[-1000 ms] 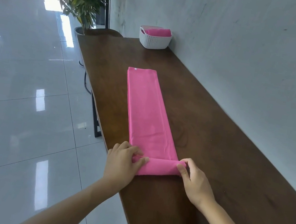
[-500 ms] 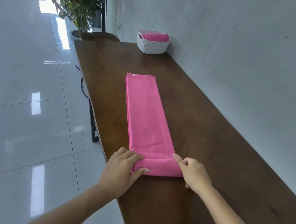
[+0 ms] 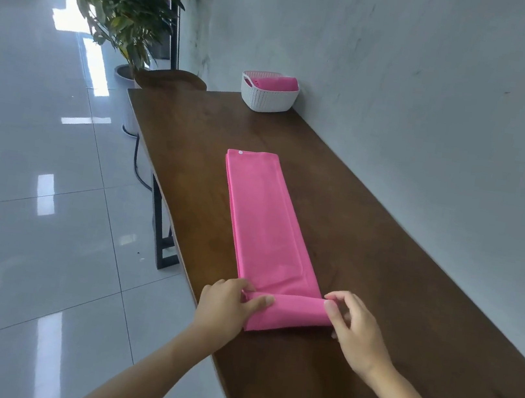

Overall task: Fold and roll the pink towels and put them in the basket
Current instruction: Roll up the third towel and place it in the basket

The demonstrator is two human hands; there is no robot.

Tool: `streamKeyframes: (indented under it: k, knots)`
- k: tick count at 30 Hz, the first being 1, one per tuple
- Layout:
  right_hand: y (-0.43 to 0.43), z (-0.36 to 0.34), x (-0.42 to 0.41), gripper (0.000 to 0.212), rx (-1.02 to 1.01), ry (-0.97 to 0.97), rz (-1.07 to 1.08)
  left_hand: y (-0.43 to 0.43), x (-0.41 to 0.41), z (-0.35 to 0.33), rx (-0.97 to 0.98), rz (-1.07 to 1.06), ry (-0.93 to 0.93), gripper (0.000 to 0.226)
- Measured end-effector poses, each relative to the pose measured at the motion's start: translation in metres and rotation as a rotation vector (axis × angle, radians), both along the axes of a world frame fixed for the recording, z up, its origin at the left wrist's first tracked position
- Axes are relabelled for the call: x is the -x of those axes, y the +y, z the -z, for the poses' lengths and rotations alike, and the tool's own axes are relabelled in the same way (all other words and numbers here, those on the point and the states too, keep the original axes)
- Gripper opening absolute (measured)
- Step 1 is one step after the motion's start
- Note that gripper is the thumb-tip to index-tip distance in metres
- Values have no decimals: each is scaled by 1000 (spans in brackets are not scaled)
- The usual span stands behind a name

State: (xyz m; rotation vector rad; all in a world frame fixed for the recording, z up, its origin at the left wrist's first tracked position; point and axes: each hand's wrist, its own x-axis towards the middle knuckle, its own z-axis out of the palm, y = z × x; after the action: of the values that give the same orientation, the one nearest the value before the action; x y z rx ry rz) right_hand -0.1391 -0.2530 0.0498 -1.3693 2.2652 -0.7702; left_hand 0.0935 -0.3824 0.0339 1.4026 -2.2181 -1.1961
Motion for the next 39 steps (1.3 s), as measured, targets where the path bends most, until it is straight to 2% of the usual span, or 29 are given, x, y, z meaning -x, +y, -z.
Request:
streamKeyframes:
  k: [6, 10, 13, 19, 23, 25, 29, 31, 33, 36, 39]
  knots:
    - [1, 1, -1, 34, -11, -165, 15, -3, 0, 7, 14, 8, -3, 46]
    - [-10, -8, -6, 43, -67, -149, 62, -8, 2, 12, -102, -54, 102, 41]
    - [-17, -12, -6, 45, -145, -126, 88, -5, 0, 13, -120, -75, 159, 33]
    - [-32, -15, -4, 57, -221, -112, 138, 11, -4, 7, -17, -103, 195, 35]
    - [-44, -22, 1, 67, -306, -97, 133, 7, -2, 2, 48, -69, 212, 23]
    - [-52, -24, 4, 71, -355, -86, 137, 6, -3, 0, 113, -39, 187, 26]
    - [-66, -26, 10, 82, -425, -96, 158, 3, -6, -1, 181, 23, 75, 52]
    - [-71, -25, 10, 86, -437, -109, 153, -2, -8, 0, 204, 42, 24, 58]
    - [-75, -24, 8, 82, -438, -92, 122, -8, -11, -3, 185, 21, 1, 59]
    - [-77, -22, 3, 75, -400, -44, 62, -22, -15, -3, 111, -3, -3, 72]
    - [-75, -20, -6, 54, -265, 1, 14, -36, -20, -3, 29, -24, 6, 65]
